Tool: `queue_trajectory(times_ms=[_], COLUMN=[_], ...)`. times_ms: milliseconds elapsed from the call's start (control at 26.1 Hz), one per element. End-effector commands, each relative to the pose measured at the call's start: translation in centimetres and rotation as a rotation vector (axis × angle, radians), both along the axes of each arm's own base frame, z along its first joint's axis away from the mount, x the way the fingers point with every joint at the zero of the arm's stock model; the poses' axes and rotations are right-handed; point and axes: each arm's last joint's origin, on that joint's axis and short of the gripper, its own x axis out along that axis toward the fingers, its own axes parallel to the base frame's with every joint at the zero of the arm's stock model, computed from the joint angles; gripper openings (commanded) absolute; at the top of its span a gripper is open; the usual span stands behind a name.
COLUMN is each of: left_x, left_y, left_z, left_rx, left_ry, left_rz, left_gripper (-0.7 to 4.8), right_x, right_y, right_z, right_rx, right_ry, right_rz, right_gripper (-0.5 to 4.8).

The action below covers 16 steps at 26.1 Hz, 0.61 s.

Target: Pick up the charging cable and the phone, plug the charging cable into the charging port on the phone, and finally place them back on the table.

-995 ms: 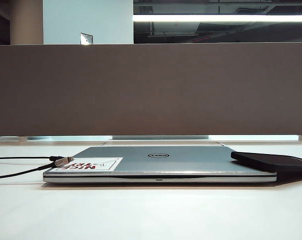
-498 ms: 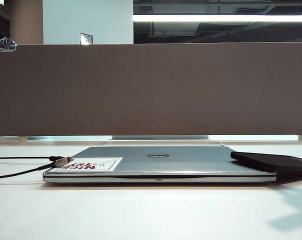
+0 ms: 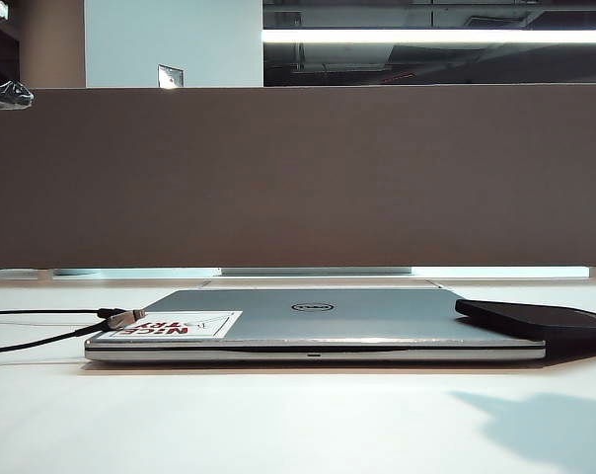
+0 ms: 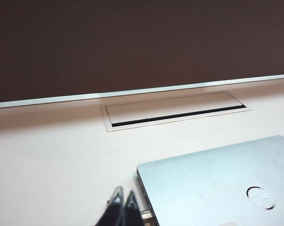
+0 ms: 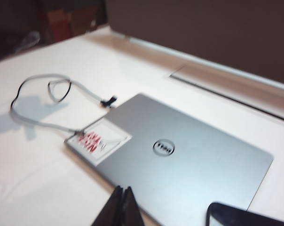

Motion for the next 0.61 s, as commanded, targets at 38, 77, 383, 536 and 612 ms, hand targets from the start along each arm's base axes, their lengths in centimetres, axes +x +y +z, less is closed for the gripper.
queue_trajectory(times_ms=[38,77,383,536,612], left_x=[0.2,0.3,1.0,1.4,1.8], left_y=[0.0,0.0,-1.0,-2.0,-2.2], left_z=[-0.2,-0.3,-1.6,-2.6,-3.4], left_rx=[0.017,0.019,0.09,0.189,0.204], left_ry=[0.01,0.018,0.077,0.103,0.147], left_rz=[0.0,0.0,-0.054,-0.113,-0.121], left_gripper=[-0.06,-0.06,-0.06,-0.06,-0.06], right_x=[-0.2,-0.2,-0.2,-0.2,-0.2], right_y=[0.1,0.1,0.1,0.1,0.1], right_z=[-0.1,-0.1,-0.1,-0.1,-0.1], right_rx=[-0.016,-0.018,-0.018,-0.018,-0.017], right_ry=[0.005,0.006,0.007,0.007,0.007], right_rz=[0.018,0.021,0.023,0.024,0.023], right_gripper=[-0.02,-0.02,-0.02,-0.02,-0.02])
